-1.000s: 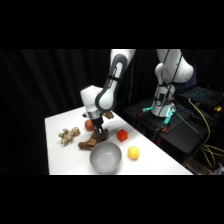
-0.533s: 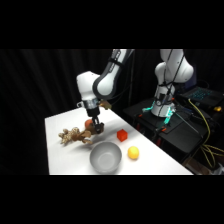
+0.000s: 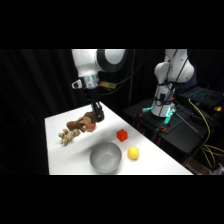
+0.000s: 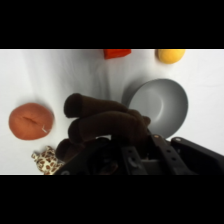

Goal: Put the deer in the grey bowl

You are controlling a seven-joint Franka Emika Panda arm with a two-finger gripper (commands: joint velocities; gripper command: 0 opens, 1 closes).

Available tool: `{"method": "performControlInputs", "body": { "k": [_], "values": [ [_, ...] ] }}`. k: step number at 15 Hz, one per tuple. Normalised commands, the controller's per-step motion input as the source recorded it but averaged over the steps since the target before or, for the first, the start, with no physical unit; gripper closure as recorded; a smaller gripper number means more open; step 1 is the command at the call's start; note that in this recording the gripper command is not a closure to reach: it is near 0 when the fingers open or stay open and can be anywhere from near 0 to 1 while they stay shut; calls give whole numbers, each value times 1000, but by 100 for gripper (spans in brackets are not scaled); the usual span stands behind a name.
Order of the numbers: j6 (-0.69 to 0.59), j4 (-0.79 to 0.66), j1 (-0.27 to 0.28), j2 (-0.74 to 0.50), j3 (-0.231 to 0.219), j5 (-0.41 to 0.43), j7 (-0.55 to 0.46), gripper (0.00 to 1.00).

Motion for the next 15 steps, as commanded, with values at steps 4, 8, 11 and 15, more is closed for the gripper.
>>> {"method": "performControlInputs", "body": {
  "k": [4,8,11,15],
  "values": [
    [29,-52,234,-103,82,-55,130,66],
    [386,-93,147,64,62,-73,69,66],
    [555,-72,57,256,28,-53,42,68],
    [443,36,17,334,3,-96,110,69]
  ]
}}
